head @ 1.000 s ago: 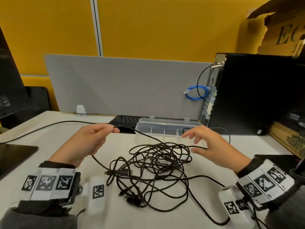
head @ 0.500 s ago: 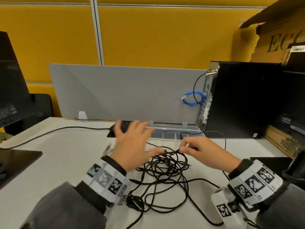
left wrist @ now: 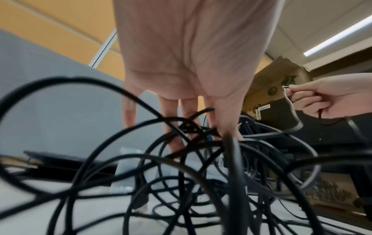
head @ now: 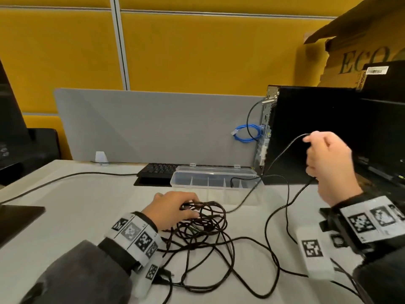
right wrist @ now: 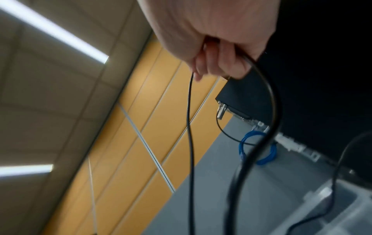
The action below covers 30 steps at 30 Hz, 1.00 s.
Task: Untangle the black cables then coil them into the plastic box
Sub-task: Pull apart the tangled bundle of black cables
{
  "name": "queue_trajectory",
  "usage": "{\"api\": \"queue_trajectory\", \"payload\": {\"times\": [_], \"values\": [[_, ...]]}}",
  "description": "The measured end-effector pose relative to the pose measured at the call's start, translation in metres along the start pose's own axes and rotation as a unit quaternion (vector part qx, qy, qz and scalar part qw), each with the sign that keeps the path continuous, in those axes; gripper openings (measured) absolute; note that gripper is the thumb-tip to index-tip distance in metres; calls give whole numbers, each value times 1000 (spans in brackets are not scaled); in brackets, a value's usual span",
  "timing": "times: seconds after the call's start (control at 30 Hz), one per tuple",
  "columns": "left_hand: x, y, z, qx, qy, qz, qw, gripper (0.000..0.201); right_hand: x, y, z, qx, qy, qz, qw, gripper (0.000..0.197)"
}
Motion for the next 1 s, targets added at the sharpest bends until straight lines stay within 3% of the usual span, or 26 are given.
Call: {"api": "queue_trajectory", "payload": {"times": [0.07, 0.17, 0.23, 0.33, 0.4, 0.47, 0.57, 0.67, 0.73, 0.8, 0.9, 0.97, 1.0], "values": [[-1, 2, 5, 4, 10, -36, 999, 19, 25, -5, 6, -14, -79, -64, 995, 13], [-1, 11, 10, 0, 32, -100, 994, 29, 72, -25, 18, -40, -212, -201, 955, 35], [-2, 20, 11, 4, 63, -135, 989, 34, 109, -50, 27, -73, -307, -329, 890, 41], [-3, 35, 11, 9, 77, -166, 983, 31, 139, -93, 60, -35, -401, -485, 777, 47], [-6, 45, 11, 5, 70, -187, 980, 28, 143, -107, 80, -24, -462, -515, 722, 45], [-8, 53, 12, 3, 77, -209, 975, 25, 150, -114, 93, -32, -491, -525, 695, 38], [-9, 61, 12, 14, 78, -217, 973, 23, 162, -128, 108, -5, -428, -579, 693, 34], [-11, 65, 14, 50, 41, -163, 984, 22, 167, -138, 113, 31, -334, -627, 703, 35], [-13, 66, 15, 64, 4, -123, 990, 19, 169, -141, 115, 51, -289, -634, 715, 38], [-11, 66, 16, 75, -35, -103, 991, 13, 172, -151, 120, 67, -272, -648, 708, 43], [-11, 64, 20, 102, -29, -85, 991, 7, 167, -149, 119, 53, -285, -642, 710, 27], [-17, 59, 13, 101, -36, -72, 992, 8, 149, -121, 109, 68, -296, -586, 751, 28], [-20, 57, 6, 88, -47, -68, 993, 8, 135, -98, 99, 93, -277, -530, 796, 28]]}}
Point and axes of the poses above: each hand's wrist, its own y-axis towards the middle knuckle, its own x-axis out of the palm, z = x × y, the point moved 10 cm from there along y, towards the middle knuckle, and after that the axes turned 3 degrees about x, right-handed, at the moved point
